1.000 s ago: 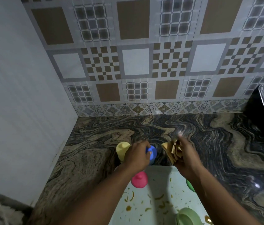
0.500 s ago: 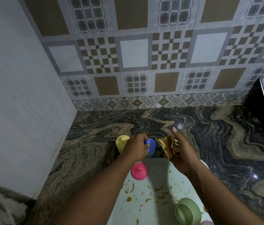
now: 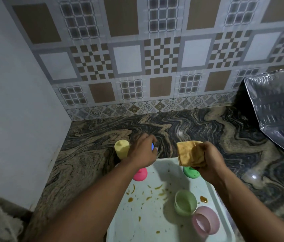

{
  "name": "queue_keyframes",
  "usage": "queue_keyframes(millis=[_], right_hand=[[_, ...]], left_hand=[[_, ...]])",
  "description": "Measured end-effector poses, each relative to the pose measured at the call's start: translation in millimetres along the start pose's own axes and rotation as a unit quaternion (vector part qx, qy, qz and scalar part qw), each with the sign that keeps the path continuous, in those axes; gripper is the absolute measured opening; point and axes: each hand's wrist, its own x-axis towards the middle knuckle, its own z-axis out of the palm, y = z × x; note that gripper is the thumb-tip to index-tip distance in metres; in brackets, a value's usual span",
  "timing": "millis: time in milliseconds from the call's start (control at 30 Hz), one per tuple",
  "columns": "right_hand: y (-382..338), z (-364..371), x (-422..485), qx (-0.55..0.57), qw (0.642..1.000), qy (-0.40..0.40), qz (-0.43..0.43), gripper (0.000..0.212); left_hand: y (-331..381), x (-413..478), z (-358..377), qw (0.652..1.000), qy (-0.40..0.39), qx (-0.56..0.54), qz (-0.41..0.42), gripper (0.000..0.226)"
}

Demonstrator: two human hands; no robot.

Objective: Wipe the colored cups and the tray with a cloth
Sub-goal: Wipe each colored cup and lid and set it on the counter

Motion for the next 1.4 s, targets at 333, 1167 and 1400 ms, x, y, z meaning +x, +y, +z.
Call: queue_keyframes(millis=[333, 1167, 1400], right_hand=[[9, -42, -24, 0.002, 0.998, -0.060, 0.014, 0.023], [14, -20, -93, -0.156, 0.943, -0.214, -0.203, 0.052], [-6, 10, -86, 0.059, 0.949, -0.267, 0.159, 0.050]], left_hand=[[72, -87, 21, 0.965, -0.231, 0.029, 0.117, 0.030], [99, -82, -28, 0.946, -0.013, -0.325, -0.010, 0.016], [78, -58, -60, 0.912, -0.076, -0.402, -0.012, 0.017]])
